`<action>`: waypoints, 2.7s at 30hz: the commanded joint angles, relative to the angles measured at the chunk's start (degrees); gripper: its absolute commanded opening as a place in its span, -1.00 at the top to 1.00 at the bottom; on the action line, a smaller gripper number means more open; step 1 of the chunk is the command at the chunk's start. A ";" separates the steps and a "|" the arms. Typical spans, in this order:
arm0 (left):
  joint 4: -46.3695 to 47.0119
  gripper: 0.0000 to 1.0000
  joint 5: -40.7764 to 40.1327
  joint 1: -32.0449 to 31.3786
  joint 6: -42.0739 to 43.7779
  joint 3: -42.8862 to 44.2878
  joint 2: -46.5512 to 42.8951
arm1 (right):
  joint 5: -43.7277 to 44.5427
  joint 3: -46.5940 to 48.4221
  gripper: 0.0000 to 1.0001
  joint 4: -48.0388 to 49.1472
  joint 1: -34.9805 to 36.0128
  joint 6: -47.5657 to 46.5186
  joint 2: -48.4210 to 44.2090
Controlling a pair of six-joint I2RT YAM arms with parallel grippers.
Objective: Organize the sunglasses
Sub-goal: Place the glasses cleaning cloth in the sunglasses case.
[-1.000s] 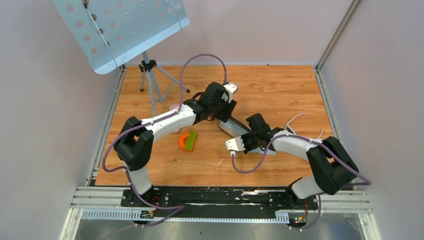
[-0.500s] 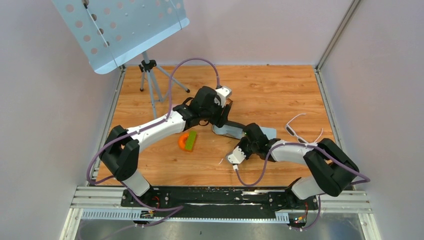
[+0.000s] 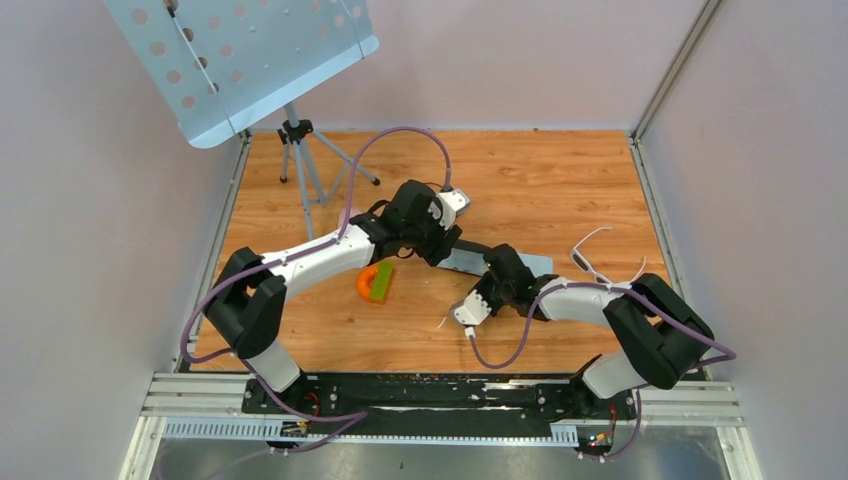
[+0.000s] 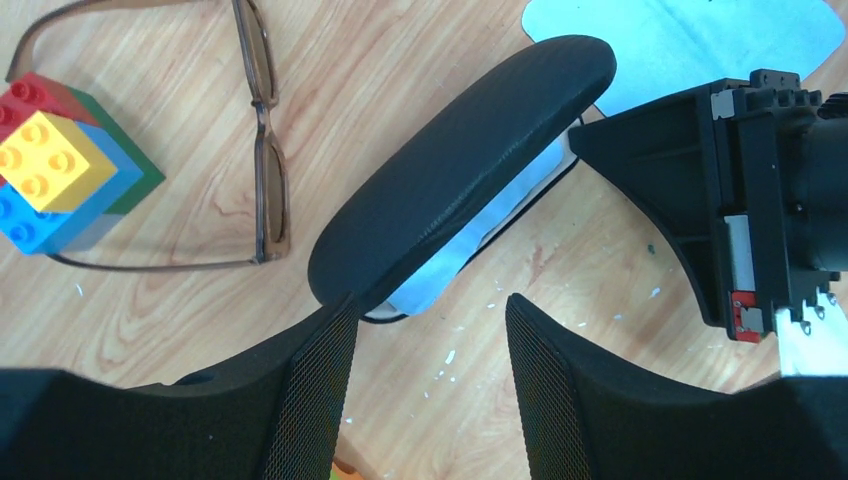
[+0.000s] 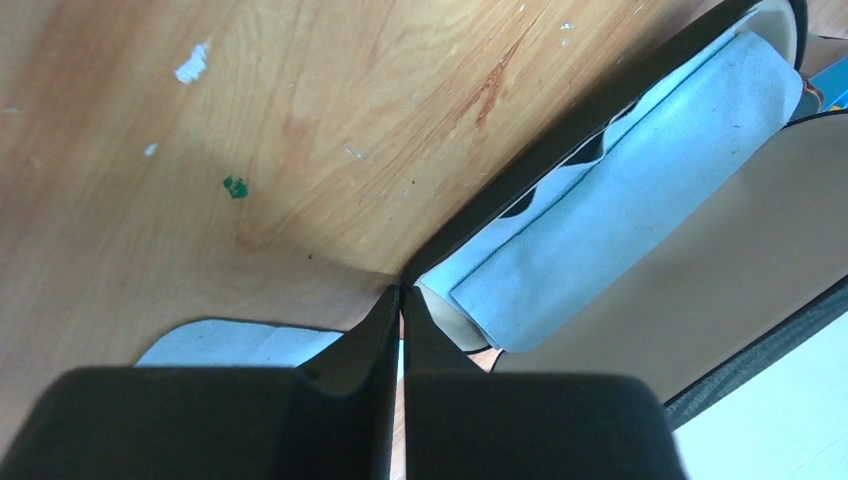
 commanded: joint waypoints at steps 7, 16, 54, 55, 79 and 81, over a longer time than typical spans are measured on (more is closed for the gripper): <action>-0.03 -0.13 0.31 -0.39 12.83 8.05 5.24 | 1.15 2.31 0.96 -5.72 0.64 -0.67 2.01; -5.48 -0.15 7.38 -0.78 19.09 11.45 9.13 | 0.61 3.16 0.96 -5.95 0.62 -0.74 2.02; -4.36 -0.15 -7.29 -6.50 19.50 8.66 8.23 | 3.53 -1.78 0.87 14.40 0.23 -6.55 3.25; -4.40 -0.15 -7.40 -6.46 19.76 9.04 8.84 | 3.49 -1.48 0.87 14.40 0.09 -6.76 3.42; 1.45 -0.13 -6.54 -1.21 11.67 10.04 5.21 | 2.29 1.18 0.77 10.95 -1.80 -3.38 3.42; 2.65 -0.13 -6.77 -1.00 10.10 7.99 2.73 | 2.41 1.58 0.75 10.57 -1.84 -3.06 3.56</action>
